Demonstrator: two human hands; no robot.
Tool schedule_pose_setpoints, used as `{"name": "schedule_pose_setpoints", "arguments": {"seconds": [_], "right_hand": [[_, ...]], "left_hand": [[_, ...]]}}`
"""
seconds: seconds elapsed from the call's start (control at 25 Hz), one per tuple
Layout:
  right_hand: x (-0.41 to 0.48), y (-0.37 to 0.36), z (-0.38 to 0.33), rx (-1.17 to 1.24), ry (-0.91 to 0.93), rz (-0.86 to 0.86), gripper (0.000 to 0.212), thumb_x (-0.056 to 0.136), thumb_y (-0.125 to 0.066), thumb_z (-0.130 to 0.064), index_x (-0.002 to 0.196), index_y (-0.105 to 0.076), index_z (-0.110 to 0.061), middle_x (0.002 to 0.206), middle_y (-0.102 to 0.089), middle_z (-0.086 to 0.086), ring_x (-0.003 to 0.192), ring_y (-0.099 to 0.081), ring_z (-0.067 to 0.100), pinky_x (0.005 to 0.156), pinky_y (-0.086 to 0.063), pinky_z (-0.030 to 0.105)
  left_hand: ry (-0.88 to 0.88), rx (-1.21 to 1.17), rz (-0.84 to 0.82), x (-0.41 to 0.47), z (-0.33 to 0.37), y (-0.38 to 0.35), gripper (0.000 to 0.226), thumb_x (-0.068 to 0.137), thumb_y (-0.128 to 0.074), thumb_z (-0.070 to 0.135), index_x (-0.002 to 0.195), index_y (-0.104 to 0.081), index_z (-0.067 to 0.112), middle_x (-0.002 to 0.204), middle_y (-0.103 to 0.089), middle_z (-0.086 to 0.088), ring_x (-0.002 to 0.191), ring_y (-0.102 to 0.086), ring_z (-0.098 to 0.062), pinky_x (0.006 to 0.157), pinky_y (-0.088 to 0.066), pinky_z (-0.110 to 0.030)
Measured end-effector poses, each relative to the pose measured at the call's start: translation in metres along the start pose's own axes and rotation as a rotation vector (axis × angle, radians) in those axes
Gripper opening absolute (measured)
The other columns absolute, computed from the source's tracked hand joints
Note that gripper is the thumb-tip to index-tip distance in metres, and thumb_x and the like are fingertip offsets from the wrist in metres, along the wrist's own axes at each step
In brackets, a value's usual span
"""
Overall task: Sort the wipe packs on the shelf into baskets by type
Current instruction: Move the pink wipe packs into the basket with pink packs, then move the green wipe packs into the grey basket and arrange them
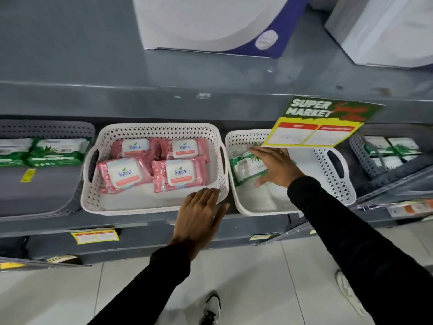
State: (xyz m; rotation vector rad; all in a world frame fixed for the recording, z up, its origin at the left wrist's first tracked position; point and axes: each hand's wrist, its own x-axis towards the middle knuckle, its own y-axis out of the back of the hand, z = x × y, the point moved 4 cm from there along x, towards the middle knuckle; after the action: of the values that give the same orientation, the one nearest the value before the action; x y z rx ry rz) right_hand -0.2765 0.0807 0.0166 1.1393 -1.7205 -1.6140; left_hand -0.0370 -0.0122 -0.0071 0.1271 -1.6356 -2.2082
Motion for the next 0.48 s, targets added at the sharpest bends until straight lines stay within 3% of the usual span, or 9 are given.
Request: {"name": "schedule_pose_setpoints", "arguments": {"seconds": [0.16,0.32,0.48], "right_hand": [[0.008,-0.011,0.011,-0.122,0.071,0.111,0.1,0.071,-0.086,-0.034,0.154,-0.032,-0.028,0.163,-0.029,-0.006,0.152,-0.021,0.019,0.119,-0.011,0.044],[0.006,-0.009,0.016,-0.102,0.008,0.203,0.085,0.07,-0.086,-0.038,0.144,-0.045,-0.028,0.152,-0.047,0.0,0.144,-0.032,0.026,0.108,-0.018,0.043],[-0.017,0.017,0.017,0.067,-0.095,0.478,0.067,0.069,-0.087,-0.035,0.127,-0.058,-0.018,0.14,-0.059,0.012,0.134,-0.045,0.037,0.093,-0.026,0.043]], "left_hand": [[0.028,0.093,-0.024,0.003,0.011,-0.009,0.039,0.102,-0.038,0.036,0.116,-0.065,0.011,0.104,-0.074,-0.007,0.1,-0.066,-0.028,0.09,-0.052,-0.04],[0.013,0.051,0.018,0.001,0.006,-0.001,0.045,0.101,-0.036,0.037,0.12,-0.064,0.008,0.114,-0.073,-0.011,0.118,-0.063,-0.031,0.099,-0.051,-0.04],[0.031,0.002,0.108,-0.004,-0.022,0.022,0.047,0.103,-0.036,0.039,0.129,-0.06,0.008,0.131,-0.067,-0.012,0.133,-0.054,-0.027,0.11,-0.045,-0.042]]}}
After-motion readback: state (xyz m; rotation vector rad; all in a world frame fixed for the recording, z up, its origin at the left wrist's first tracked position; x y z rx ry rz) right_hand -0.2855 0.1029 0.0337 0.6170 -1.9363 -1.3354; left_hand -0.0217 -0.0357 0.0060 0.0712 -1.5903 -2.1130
